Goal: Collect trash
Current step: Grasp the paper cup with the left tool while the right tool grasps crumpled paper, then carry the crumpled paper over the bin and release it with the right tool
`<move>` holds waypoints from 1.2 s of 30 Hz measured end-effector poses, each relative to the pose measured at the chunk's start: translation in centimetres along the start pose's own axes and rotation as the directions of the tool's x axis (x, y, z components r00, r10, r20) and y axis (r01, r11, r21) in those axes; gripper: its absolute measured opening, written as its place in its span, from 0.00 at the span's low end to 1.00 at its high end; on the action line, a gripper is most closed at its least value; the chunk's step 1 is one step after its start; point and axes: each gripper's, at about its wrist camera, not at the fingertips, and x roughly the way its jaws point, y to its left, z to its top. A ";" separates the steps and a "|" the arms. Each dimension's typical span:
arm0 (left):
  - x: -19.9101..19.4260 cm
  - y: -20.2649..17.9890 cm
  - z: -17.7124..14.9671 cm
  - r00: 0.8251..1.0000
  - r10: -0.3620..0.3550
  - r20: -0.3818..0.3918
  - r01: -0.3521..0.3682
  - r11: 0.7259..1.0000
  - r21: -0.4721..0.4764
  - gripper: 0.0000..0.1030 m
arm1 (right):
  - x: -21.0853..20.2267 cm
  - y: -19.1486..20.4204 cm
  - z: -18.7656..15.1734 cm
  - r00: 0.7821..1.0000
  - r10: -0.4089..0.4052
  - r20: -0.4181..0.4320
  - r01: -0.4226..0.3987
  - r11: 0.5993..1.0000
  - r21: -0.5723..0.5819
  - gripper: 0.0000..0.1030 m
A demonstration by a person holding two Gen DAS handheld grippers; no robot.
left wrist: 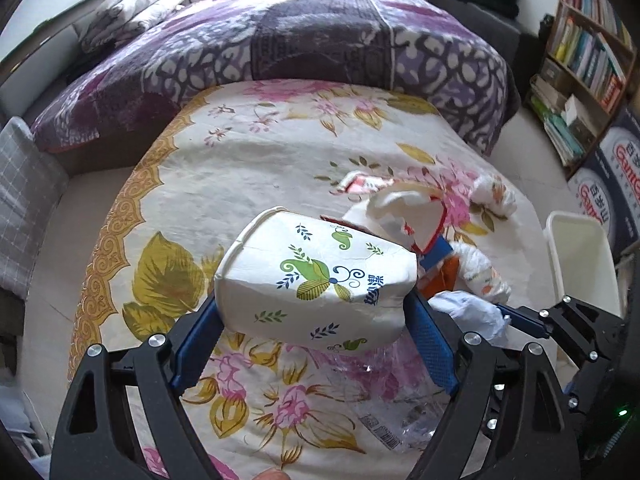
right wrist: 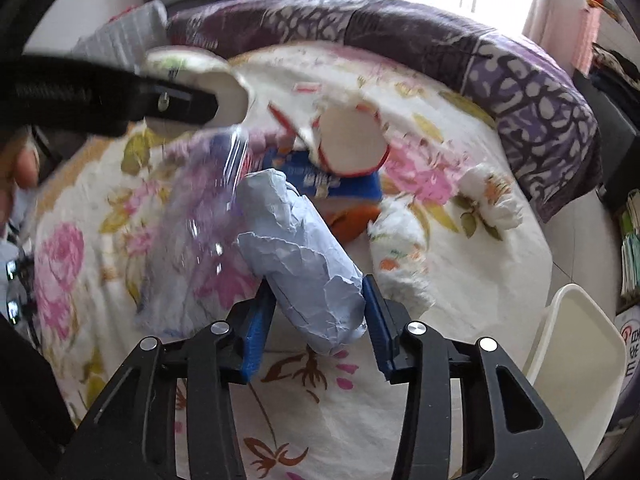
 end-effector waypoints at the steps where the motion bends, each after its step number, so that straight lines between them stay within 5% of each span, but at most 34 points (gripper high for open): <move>1: -0.2 0.1 0.1 1.000 -0.001 0.008 0.001 1.000 -0.010 0.82 | -0.3 -0.1 0.1 1.000 -0.004 0.011 0.004 1.000 0.011 0.40; 16: -2.8 0.3 0.4 0.984 0.081 0.157 -0.057 0.986 -0.156 0.82 | -4.7 -2.7 1.2 0.980 -0.105 0.169 0.068 0.976 0.208 0.41; 21: -2.7 -0.1 -0.7 0.975 0.124 0.186 -0.072 0.962 -0.265 0.82 | -5.7 -3.3 1.2 0.965 -0.176 0.194 0.123 0.959 0.256 0.41; 30: -3.2 -3.1 -1.5 0.954 0.181 0.240 -0.122 0.962 -0.243 0.82 | -6.6 -5.2 0.5 0.943 -0.276 0.186 0.199 0.916 0.347 0.41; 36: -3.7 -4.7 -1.0 0.954 0.162 0.251 -0.104 0.967 -0.231 0.82 | -7.3 -6.7 -0.2 0.935 -0.307 0.179 0.217 0.893 0.395 0.41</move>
